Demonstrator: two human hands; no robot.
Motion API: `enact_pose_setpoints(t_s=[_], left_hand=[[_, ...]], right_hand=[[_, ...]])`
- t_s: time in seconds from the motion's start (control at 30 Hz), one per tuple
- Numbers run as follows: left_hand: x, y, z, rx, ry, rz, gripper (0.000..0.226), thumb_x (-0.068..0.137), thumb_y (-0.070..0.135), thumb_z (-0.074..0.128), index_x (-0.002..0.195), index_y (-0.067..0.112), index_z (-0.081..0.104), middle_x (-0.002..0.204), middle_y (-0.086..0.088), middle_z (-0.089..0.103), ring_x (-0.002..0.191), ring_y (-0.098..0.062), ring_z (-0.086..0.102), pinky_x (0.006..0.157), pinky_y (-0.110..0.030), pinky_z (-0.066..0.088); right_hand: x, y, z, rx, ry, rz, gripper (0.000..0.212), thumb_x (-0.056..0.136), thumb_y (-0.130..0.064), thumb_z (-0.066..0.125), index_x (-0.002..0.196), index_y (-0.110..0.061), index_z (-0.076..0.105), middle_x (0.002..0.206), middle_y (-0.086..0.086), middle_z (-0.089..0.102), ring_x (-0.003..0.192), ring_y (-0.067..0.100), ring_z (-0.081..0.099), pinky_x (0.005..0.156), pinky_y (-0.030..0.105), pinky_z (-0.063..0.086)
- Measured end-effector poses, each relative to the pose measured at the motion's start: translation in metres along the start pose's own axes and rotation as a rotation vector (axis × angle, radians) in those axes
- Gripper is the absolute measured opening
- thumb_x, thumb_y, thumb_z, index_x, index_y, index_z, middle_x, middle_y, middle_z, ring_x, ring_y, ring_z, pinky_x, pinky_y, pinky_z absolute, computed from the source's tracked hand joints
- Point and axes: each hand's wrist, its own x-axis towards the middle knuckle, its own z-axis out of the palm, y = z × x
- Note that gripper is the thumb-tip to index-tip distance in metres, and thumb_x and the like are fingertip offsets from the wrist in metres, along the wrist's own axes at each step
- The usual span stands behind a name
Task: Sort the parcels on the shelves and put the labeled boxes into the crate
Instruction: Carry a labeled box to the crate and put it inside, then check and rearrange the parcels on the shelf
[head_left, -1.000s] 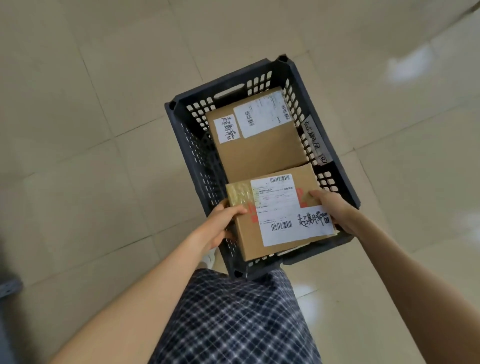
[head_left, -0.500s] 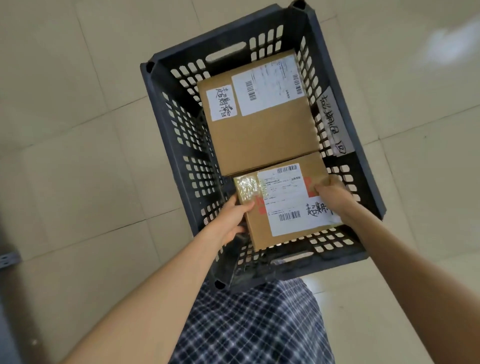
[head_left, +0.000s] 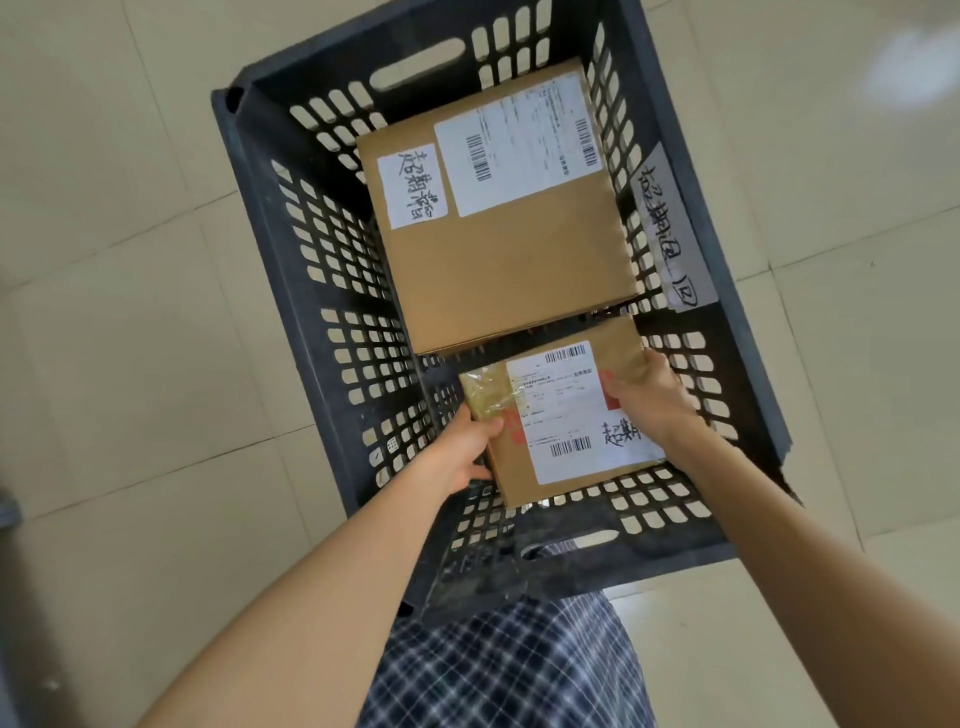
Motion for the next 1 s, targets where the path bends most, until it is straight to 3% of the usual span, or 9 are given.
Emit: enact_pose_setpoints(t_s=[0.13, 0.27, 0.37, 0.47, 0.6, 0.77, 0.9, 1.0], left_hand=[[0.0, 0.002, 0.003, 0.067, 0.052, 0.01, 0.046, 0.098, 0.017, 0.052, 0.141, 0.018, 0.035, 0.143, -0.008, 0.046, 0.134, -0.031, 0.039, 0.105, -0.056, 0.035], [-0.007, 0.005, -0.005, 0.13, 0.147, 0.05, 0.069, 0.093, 0.014, 0.061, 0.149, 0.014, 0.021, 0.148, -0.011, 0.041, 0.136, -0.031, 0.039, 0.107, -0.051, 0.034], [-0.027, 0.012, -0.016, 0.154, 0.164, 0.095, 0.068, 0.09, 0.016, 0.064, 0.147, 0.012, 0.027, 0.146, -0.01, 0.044, 0.133, -0.028, 0.042, 0.107, -0.046, 0.036], [-0.056, 0.022, -0.032, 0.189, 0.126, 0.116, 0.075, 0.091, 0.022, 0.063, 0.151, 0.012, 0.021, 0.152, -0.011, 0.035, 0.136, -0.029, 0.037, 0.108, -0.046, 0.036], [-0.107, 0.042, -0.061, 0.272, 0.059, 0.194, 0.056, 0.096, 0.029, 0.054, 0.147, 0.015, 0.035, 0.146, -0.008, 0.042, 0.131, -0.025, 0.043, 0.101, -0.04, 0.041], [-0.194, 0.099, -0.125, 0.248, 0.08, 0.476, 0.041, 0.097, 0.033, 0.052, 0.133, 0.015, 0.051, 0.13, -0.002, 0.055, 0.112, -0.018, 0.053, 0.091, -0.033, 0.044], [-0.278, 0.147, -0.215, 0.274, 0.297, 0.769, 0.047, 0.09, 0.03, 0.063, 0.131, 0.008, 0.055, 0.129, -0.006, 0.061, 0.118, -0.021, 0.057, 0.096, -0.029, 0.042], [-0.354, 0.159, -0.302, 0.431, 0.521, 0.947, 0.049, 0.086, 0.029, 0.067, 0.13, 0.01, 0.056, 0.13, -0.005, 0.061, 0.118, -0.021, 0.057, 0.096, -0.027, 0.041]], right_hand=[[-0.001, 0.004, 0.004, -0.048, 0.037, -0.028, 0.057, 0.093, -0.045, 0.052, 0.139, -0.015, 0.034, 0.129, 0.012, 0.051, 0.114, 0.032, 0.053, 0.083, 0.038, 0.045], [-0.009, 0.007, 0.005, -0.083, 0.064, -0.049, 0.062, 0.093, -0.052, 0.049, 0.142, -0.018, 0.032, 0.133, 0.011, 0.048, 0.117, 0.032, 0.05, 0.083, 0.039, 0.044], [-0.024, 0.001, 0.005, -0.093, 0.059, -0.035, 0.059, 0.089, -0.044, 0.054, 0.139, -0.019, 0.035, 0.129, 0.01, 0.052, 0.108, 0.03, 0.056, 0.075, 0.039, 0.051], [-0.041, -0.017, 0.002, -0.117, -0.032, -0.092, 0.057, 0.085, -0.033, 0.058, 0.136, -0.02, 0.037, 0.125, 0.008, 0.059, 0.093, 0.024, 0.061, 0.071, 0.039, 0.055], [-0.104, -0.081, -0.015, -0.138, -0.111, -0.162, 0.059, 0.094, -0.035, 0.054, 0.146, -0.016, 0.033, 0.136, 0.009, 0.053, 0.102, 0.022, 0.058, 0.078, 0.032, 0.047], [-0.198, -0.189, -0.044, -0.095, -0.075, -0.416, 0.063, 0.092, -0.041, 0.057, 0.145, -0.014, 0.035, 0.142, 0.009, 0.048, 0.125, 0.026, 0.05, 0.104, 0.041, 0.042], [-0.285, -0.286, -0.042, -0.133, 0.018, -0.671, 0.064, 0.09, -0.039, 0.061, 0.145, -0.017, 0.035, 0.145, 0.008, 0.044, 0.128, 0.025, 0.046, 0.099, 0.036, 0.039], [-0.358, -0.359, -0.017, -0.243, 0.069, -0.856, 0.069, 0.086, -0.032, 0.067, 0.145, -0.017, 0.034, 0.148, 0.009, 0.04, 0.135, 0.027, 0.039, 0.105, 0.04, 0.036]])
